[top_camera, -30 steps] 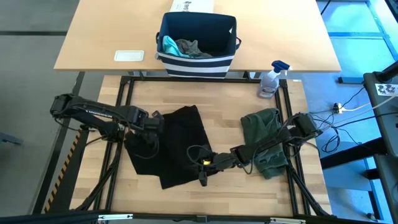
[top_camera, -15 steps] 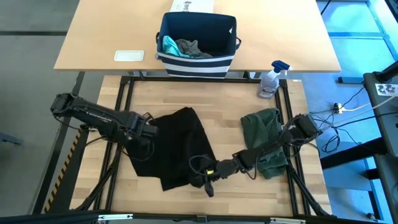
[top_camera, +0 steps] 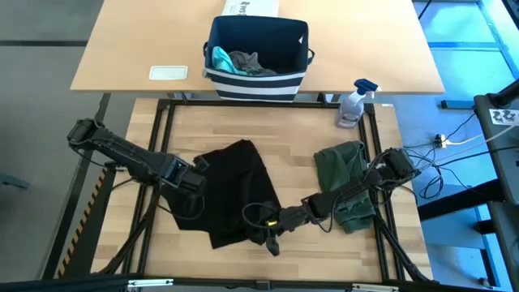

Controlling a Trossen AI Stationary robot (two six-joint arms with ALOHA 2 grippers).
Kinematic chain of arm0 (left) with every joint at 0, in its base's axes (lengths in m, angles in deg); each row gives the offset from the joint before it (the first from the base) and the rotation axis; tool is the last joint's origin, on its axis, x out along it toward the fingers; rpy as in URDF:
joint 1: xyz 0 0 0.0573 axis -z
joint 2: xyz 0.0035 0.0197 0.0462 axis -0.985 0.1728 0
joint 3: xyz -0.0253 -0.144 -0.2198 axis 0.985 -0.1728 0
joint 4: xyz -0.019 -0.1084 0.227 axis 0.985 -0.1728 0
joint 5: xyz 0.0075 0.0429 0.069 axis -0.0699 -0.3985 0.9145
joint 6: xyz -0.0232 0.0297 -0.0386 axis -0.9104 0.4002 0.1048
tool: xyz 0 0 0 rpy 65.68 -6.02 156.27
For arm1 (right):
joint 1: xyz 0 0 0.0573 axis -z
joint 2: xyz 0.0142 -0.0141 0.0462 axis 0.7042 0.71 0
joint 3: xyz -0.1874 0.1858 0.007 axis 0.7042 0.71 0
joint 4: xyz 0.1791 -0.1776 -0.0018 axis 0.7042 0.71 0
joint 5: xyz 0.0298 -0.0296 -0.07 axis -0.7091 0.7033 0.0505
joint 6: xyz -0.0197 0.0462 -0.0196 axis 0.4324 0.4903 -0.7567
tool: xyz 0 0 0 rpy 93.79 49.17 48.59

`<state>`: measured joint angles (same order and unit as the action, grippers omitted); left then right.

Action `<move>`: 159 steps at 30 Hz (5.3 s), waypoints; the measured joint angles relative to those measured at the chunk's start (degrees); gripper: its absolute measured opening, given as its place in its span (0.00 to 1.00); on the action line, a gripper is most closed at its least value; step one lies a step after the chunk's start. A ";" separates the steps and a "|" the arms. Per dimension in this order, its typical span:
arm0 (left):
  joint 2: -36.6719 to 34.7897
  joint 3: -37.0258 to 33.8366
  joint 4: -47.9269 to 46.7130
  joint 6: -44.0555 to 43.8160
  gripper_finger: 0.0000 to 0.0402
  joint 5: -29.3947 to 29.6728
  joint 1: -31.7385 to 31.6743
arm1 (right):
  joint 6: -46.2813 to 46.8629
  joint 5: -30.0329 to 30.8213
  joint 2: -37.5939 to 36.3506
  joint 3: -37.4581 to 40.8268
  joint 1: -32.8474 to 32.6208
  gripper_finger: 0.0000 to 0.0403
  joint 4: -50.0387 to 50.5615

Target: Fold Laundry from Bin

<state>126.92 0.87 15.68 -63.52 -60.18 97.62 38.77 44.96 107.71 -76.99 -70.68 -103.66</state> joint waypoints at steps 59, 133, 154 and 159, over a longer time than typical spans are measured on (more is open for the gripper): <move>2.25 -7.76 21.59 -9.88 0.22 -3.83 7.51 | 13.20 5.71 -0.11 -4.01 0.07 0.70 68.73; 21.71 9.85 34.09 -12.67 0.18 2.25 7.85 | 14.39 23.37 -14.05 -3.90 -1.28 0.70 70.96; 21.70 1.65 31.23 -12.71 0.18 -1.00 -0.92 | 25.68 14.08 2.17 -3.98 -10.86 0.70 54.81; 21.70 -1.12 37.30 -19.02 0.18 -8.63 -0.96 | 26.60 13.12 2.23 -4.13 -9.94 0.70 60.74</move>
<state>148.62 -0.25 52.98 -82.54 -68.81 96.66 65.37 58.08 109.94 -81.13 -80.61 -42.92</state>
